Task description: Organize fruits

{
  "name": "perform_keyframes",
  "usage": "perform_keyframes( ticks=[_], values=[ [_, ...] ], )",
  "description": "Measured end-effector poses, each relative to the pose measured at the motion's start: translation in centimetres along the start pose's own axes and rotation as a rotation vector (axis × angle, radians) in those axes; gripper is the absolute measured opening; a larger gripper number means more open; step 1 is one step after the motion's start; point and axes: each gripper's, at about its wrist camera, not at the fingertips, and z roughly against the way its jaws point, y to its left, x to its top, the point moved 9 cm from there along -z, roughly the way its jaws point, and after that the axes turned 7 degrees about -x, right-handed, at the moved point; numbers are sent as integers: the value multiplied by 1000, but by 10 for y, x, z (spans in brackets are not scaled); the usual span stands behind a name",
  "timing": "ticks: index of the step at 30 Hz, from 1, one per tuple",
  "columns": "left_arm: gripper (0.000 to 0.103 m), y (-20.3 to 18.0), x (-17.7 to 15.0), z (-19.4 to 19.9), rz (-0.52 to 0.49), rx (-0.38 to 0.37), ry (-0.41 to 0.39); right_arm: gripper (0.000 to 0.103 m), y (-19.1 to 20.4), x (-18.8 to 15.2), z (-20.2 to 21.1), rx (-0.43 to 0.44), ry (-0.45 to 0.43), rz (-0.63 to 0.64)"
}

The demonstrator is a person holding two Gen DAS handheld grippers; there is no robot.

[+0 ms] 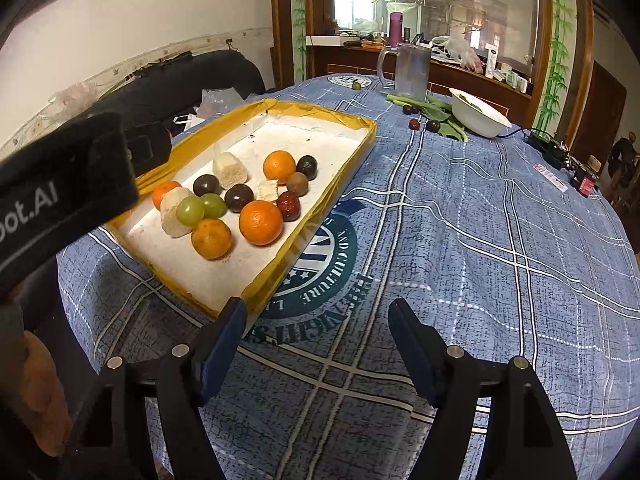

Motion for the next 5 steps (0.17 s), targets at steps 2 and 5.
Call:
perform_keyframes(
  ticks=[2,5],
  values=[
    [103,2,-1,1,7,12,-3,79,2,0,-1,1,2,2],
    [103,1,0,2,-1,18,-1,79,3,0,0,2,0,6]
  ],
)
